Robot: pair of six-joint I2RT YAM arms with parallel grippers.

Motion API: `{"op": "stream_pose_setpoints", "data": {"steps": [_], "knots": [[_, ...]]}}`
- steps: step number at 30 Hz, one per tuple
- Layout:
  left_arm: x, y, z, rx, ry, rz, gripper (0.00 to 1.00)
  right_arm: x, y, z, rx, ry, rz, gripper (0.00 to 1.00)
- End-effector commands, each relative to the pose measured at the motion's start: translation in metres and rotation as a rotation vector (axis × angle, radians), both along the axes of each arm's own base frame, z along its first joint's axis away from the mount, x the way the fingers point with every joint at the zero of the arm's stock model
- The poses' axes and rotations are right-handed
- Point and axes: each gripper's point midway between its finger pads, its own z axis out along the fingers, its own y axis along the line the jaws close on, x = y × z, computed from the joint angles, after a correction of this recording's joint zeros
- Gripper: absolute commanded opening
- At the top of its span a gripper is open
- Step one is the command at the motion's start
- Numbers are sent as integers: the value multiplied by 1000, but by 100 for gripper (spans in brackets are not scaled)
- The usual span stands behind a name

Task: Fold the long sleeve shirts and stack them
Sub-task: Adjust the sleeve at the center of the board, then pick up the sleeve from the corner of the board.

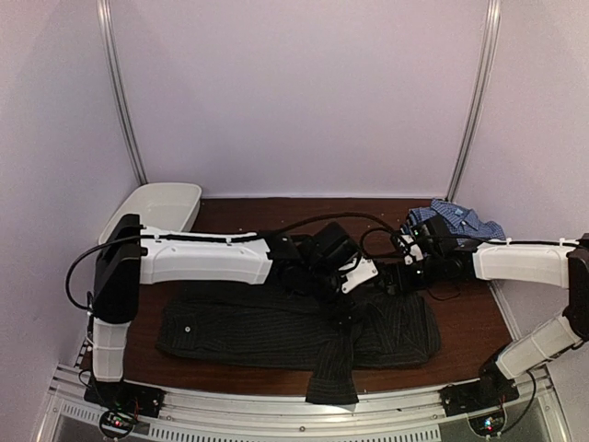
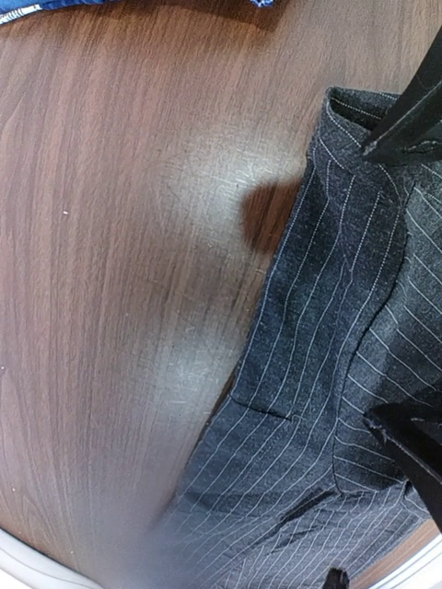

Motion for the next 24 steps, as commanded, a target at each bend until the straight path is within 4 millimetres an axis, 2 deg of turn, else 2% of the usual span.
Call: {"op": "stream_pose_setpoints", "data": {"steps": [1, 9, 12, 16, 21, 24], "knots": [[-26, 0, 30, -150, 178, 93, 98, 0, -4, -1, 4, -3, -17, 90], [-85, 12, 2, -109, 233, 128, 98, 0, -2, -3, 16, 0, -13, 90], [-99, 16, -9, -90, 268, 149, 96, 0, -2, -2, 18, -2, -14, 90], [-106, 17, -18, -87, 286, 193, 92, -1, -2, -3, 19, -1, -14, 90], [-108, 11, -30, -103, 312, 221, 93, -6, -3, -7, 26, 5, -12, 89], [-107, 7, -38, -98, 317, 228, 86, -8, -4, -6, 28, 1, -9, 89]]}}
